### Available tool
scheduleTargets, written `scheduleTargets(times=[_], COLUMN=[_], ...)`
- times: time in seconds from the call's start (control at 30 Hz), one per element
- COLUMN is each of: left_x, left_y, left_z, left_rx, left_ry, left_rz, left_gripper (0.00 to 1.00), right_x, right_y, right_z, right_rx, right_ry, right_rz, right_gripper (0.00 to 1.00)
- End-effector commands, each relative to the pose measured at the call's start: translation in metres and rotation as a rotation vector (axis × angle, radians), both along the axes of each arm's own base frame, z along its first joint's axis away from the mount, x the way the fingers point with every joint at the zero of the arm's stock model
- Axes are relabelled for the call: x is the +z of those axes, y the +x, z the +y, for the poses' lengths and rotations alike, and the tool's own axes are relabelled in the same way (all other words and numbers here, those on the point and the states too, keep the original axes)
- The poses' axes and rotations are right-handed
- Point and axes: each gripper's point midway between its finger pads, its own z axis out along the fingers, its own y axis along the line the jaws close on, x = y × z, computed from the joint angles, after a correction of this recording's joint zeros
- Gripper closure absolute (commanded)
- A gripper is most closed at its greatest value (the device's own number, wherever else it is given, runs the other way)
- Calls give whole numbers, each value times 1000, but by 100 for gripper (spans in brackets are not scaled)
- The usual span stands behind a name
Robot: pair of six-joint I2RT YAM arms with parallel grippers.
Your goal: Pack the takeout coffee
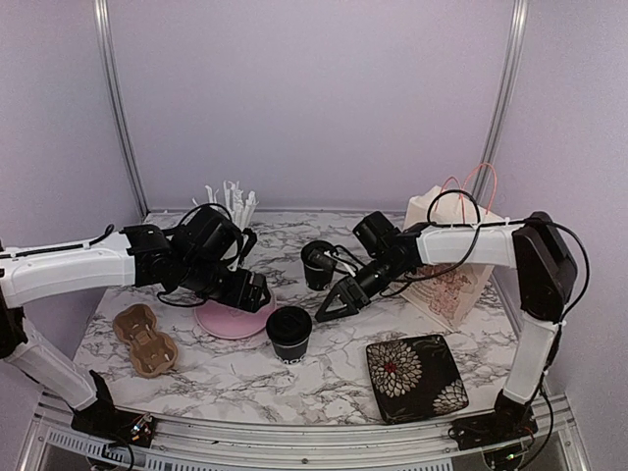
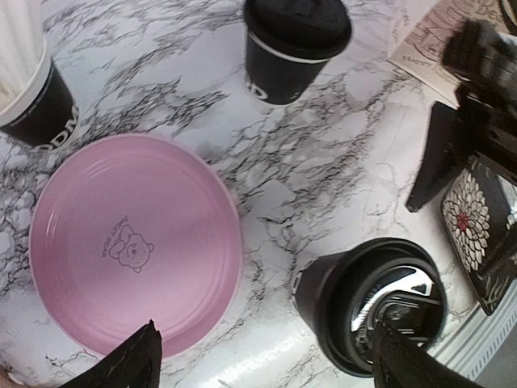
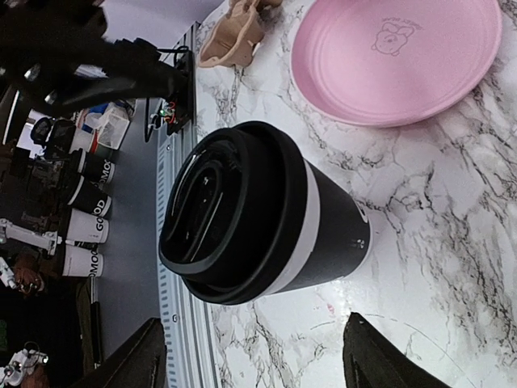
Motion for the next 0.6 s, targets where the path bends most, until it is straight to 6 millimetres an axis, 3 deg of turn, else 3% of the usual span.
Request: scheduleTargets(times=[0.0, 0.3, 0.57], left_x=[13, -6, -26], left_y=[7, -3, -8], left_z=[-12, -32, -41], left_rx=[95, 35, 9], left_ry=[-233, -290, -299], left_rz=[44, 134, 186], left_gripper=[10, 13, 23], right_x=[5, 1, 1], right_y=[-1, 0, -2], right_z=[11, 15, 18], right_rx=[18, 18, 37], right_ry=[40, 44, 60], right_rz=[65, 113, 151], right_gripper=[31, 44, 47])
